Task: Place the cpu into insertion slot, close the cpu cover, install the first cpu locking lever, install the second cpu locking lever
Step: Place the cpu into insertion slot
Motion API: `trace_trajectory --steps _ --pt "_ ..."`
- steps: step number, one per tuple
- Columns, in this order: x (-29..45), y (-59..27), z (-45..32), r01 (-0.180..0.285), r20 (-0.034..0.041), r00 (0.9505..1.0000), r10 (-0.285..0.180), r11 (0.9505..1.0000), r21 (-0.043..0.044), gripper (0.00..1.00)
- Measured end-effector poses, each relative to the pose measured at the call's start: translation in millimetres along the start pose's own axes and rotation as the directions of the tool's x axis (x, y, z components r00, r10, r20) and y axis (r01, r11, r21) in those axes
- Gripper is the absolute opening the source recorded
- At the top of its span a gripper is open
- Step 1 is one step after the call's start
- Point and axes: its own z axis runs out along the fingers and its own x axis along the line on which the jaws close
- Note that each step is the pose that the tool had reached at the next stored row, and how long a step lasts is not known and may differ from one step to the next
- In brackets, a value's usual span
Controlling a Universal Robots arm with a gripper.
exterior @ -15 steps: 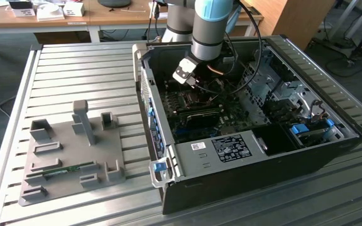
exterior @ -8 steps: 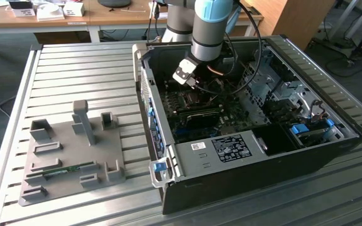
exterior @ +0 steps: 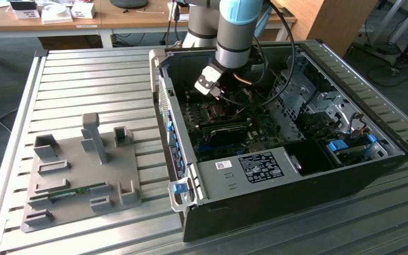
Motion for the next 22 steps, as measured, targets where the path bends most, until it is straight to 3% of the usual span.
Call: trace_trajectory --steps 14,22 --pt "0.9 1.1 -17.7 0.0 0.0001 1.0 0.0 1.0 0.0 0.62" --pt "0.9 1.2 -18.7 0.0 0.0004 1.0 0.0 1.0 0.0002 0.62"
